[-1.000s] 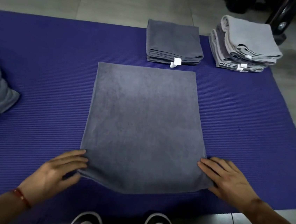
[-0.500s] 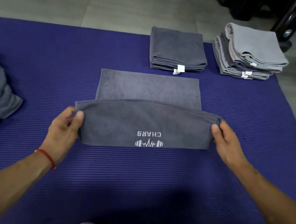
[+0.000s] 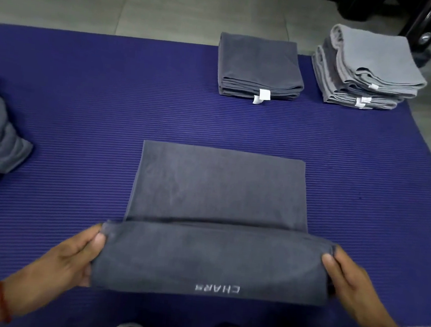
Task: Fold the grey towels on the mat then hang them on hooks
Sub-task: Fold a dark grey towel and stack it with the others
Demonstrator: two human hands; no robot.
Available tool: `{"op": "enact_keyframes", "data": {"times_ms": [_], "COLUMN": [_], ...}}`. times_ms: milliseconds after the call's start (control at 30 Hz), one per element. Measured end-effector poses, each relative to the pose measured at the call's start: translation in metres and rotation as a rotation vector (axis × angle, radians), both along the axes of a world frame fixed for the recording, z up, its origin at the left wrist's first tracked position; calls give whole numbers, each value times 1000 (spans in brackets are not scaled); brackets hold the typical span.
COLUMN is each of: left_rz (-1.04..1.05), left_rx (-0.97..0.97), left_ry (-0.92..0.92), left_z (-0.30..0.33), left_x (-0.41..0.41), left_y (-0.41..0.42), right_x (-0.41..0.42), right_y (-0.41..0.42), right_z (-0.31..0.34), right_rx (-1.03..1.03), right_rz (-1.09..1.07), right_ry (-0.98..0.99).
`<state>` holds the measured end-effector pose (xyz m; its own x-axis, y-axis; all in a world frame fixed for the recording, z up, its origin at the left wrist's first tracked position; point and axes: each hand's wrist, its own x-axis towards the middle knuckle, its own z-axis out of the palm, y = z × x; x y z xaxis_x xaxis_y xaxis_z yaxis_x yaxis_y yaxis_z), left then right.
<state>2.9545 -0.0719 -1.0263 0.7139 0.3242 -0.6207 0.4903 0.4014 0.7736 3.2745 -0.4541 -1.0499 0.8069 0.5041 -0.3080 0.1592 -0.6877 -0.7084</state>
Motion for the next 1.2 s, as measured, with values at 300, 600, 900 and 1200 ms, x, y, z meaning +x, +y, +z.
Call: {"op": "enact_keyframes", "data": {"times_ms": [300,600,900,1200], "left_rz": [40,-16,146,90], "left_rx": [341,656,758,777], "left_ry": [-59,235,225,189], "left_z": [8,-46,-51,-50], "left_x": [57,115,116,60], "left_y": [49,90,76,23], "right_x": [40,88,74,14], "right_y": [61,110,101,64], "right_z": [28,-39,-37,-44], "right_rx": [155,-131,-64,-153], "right_rz": [-54,-117,-232,-193], "right_ry": [-100,-64,-135,-254]}}
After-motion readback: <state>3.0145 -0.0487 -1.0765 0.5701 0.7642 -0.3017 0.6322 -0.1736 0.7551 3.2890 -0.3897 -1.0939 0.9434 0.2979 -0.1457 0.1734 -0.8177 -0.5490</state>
